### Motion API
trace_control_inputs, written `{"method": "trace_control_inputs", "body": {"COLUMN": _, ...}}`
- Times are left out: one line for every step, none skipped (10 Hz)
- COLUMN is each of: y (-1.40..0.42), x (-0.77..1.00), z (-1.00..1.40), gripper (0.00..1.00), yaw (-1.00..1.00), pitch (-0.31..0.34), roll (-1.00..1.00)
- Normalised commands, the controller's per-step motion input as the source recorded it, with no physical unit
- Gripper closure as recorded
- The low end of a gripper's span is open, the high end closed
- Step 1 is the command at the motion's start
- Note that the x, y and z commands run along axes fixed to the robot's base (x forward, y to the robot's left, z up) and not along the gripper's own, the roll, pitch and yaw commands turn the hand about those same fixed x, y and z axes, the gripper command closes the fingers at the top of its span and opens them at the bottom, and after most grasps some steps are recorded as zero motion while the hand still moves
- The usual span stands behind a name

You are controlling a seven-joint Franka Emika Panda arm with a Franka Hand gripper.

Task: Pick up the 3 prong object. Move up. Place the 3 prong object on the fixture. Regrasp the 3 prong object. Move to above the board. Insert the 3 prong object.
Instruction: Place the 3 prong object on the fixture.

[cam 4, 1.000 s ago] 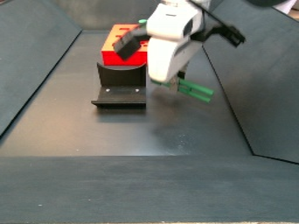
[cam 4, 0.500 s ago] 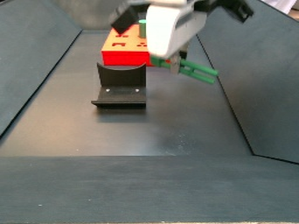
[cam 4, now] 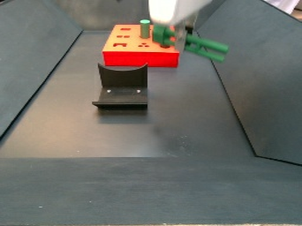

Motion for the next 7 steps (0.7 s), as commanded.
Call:
{"method": "trace_control_inputs", "body": {"y": 0.01, "x": -0.01, "z": 0.53, "gripper": 1.0, "yaw": -0.01, "pitch": 0.054, "roll": 0.07}}
{"method": "trace_control_inputs", "body": {"y": 0.01, "x": -0.01, "z": 0.42, "gripper": 1.0, "yaw": -0.01, "pitch": 0.064, "roll": 0.08}}
{"method": "trace_control_inputs", "body": {"y": 0.01, "x": 0.0, "z": 0.19, "gripper": 1.0, "yaw": 0.0, "pitch": 0.077, "roll": 0.08}}
{"method": "trace_control_inputs", "body": {"y": -0.06, "x": 1.0, "z": -0.38, "gripper": 1.0, "yaw": -1.0, "pitch": 0.043, "roll": 0.01}}
{"method": "trace_control_inputs", "body": {"y": -0.06, "x": 1.0, "z": -0.4, "gripper": 1.0, "yaw": -1.0, "pitch": 0.044, "roll": 0.0}}
{"method": "trace_control_inputs", "body": {"y": -0.04, "x": 1.0, "z": -0.34, "gripper": 1.0, "yaw": -1.0, "pitch": 0.047, "roll": 0.0}}
{"method": "trace_control_inputs", "body": {"y": -0.04, "x": 1.0, "z": -0.28, "gripper": 1.0, "yaw": -1.0, "pitch": 0.052, "roll": 0.0}}
